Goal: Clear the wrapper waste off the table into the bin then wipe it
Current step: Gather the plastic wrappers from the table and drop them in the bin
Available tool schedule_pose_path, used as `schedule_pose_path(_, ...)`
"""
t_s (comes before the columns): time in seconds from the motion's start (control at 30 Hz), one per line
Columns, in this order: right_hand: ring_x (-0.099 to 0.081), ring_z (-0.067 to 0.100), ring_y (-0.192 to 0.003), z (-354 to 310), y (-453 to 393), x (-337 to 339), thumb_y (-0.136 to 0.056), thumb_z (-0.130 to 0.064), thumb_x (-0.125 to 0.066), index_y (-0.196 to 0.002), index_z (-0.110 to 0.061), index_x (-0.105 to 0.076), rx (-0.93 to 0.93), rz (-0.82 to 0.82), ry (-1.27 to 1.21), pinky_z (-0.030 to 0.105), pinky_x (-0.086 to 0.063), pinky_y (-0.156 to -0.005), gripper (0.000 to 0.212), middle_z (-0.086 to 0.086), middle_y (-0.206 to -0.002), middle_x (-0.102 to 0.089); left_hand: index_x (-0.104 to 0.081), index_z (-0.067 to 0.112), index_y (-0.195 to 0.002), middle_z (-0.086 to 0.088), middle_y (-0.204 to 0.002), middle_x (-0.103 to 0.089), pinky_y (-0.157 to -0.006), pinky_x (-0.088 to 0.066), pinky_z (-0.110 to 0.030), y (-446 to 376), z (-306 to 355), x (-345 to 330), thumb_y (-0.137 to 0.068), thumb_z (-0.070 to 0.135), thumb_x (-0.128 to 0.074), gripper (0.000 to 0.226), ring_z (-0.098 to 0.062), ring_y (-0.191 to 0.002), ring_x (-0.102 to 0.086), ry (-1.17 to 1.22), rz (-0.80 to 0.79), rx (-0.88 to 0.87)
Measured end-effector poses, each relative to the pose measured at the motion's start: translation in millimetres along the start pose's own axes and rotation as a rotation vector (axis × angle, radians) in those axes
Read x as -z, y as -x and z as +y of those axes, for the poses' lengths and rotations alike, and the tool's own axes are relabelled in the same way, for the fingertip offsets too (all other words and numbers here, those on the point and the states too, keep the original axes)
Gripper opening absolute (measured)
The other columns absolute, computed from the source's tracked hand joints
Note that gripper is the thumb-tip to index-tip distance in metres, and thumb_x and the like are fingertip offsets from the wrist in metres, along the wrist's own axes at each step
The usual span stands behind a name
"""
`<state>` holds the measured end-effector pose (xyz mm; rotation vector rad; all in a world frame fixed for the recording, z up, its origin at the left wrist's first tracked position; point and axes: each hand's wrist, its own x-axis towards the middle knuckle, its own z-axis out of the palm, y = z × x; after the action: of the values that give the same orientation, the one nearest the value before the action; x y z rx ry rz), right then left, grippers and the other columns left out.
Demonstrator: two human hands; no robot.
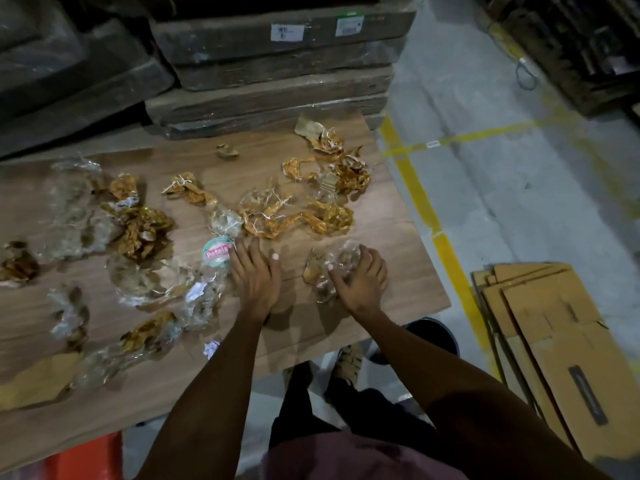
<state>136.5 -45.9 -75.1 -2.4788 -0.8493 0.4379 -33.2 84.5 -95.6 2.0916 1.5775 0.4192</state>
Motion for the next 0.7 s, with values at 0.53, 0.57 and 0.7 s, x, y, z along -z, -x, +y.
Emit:
schedule_pose_path(0.53, -0.037, 0.027, -0.132, -13.7, -28.9, -27.5, -0.095, -0.04, -0.056, -0.121, -0.019, -0.051, 0.129, 0.077, -0.311, 0.053, -0.041, -0.111, 0.034, 0.012, -0.155, -0.023, -0.022, 0.017, -0.157, -0.012, -0.171, -0.003, -0.123, -0.014, -0.063, 34.6, 52.1, -60.7, -0.107, 0.045, -0.016, 0.058, -0.028, -0.158, 0.004, 0.086, -0.116, -0.252)
schedule_pose_path(0.57, -0.036, 0.024, -0.132, -13.7, -32.3, -25.1, -0.096, -0.036, -0.058, -0.121, -0.017, -0.052, 0.139, 0.094, -0.322, 0.051, -0.041, -0.111, 0.031, 0.01, -0.158, -0.019, -0.027, 0.014, -0.157, -0.013, -0.17, -0.006, -0.123, -0.015, -0.062, 42.1, 54.0, -61.8, -0.107, 0.041, -0.022, 0.057, -0.03, -0.158, 0.001, 0.082, -0.1, -0.25)
schedule_pose_path(0.7, -0.046, 0.033, -0.128, -11.8, -58.2, -14.2, -0.093, -0.031, -0.067, -0.146, -0.014, -0.041, 0.256, 0.043, -0.243, 0.04, -0.048, -0.099, 0.061, 0.012, -0.157, -0.022, -0.036, 0.005, -0.15, -0.021, -0.163, -0.028, -0.12, -0.026, -0.063, 45.6, 57.8, -57.4, -0.102, 0.036, -0.041, 0.057, -0.039, -0.154, -0.018, 0.116, -0.038, -0.322)
